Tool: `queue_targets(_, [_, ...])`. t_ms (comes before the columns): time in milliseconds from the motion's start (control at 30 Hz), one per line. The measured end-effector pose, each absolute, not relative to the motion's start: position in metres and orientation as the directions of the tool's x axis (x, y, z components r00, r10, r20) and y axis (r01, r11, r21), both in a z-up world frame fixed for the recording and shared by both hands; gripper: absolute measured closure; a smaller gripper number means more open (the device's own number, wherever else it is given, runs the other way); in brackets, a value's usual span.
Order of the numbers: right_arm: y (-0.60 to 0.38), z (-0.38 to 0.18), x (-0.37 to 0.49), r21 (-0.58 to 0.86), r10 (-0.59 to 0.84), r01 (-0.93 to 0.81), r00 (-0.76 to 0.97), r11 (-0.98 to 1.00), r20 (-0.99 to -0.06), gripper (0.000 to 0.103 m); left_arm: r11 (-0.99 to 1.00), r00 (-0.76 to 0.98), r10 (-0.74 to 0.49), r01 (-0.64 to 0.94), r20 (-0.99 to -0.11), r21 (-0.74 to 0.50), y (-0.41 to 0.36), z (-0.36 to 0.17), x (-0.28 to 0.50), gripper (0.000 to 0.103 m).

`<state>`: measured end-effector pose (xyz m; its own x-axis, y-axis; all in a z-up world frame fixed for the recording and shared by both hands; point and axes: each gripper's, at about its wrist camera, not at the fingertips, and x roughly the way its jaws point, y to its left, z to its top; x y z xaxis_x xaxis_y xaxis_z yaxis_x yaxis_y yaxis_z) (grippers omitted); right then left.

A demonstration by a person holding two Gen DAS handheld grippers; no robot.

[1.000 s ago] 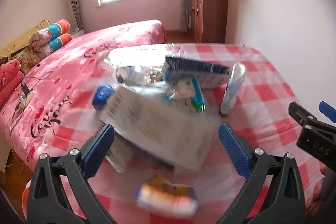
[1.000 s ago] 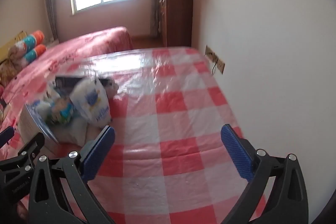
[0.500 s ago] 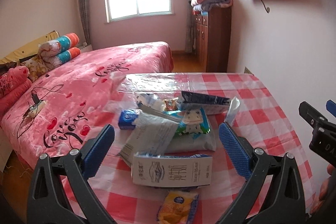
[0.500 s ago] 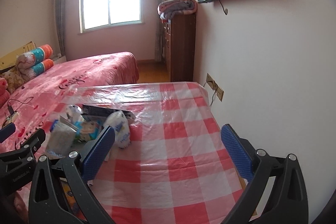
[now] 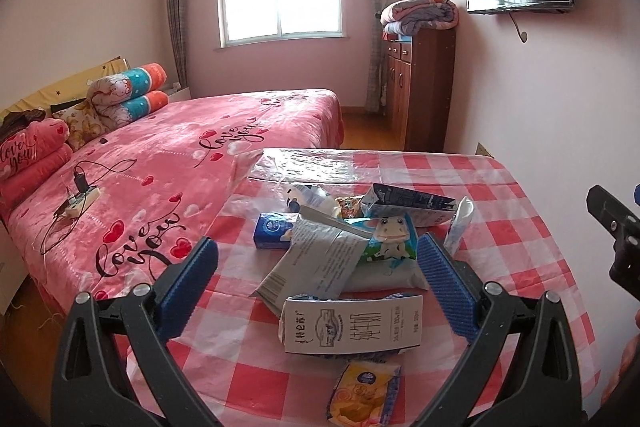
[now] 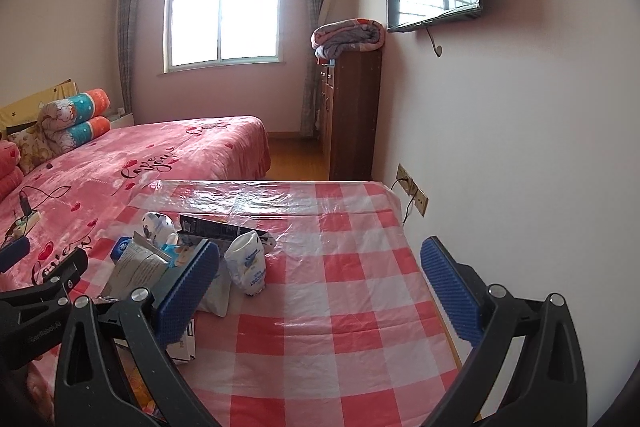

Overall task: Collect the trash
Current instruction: 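Move both tools toward the trash pile on the checked bed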

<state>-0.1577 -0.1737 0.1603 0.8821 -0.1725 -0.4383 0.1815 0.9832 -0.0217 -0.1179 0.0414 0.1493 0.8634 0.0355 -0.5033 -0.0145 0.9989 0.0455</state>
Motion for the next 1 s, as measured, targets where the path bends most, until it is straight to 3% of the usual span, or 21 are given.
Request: queue_targets(1000, [-0.173,0.142,-0.162,-0.016,-0.104,0.108,0.885,0.994,-0.453,0.004,0.995,0.846,0.092,-0.054,-0.525,0.087,0.046,0.133,-0.115,0.003])
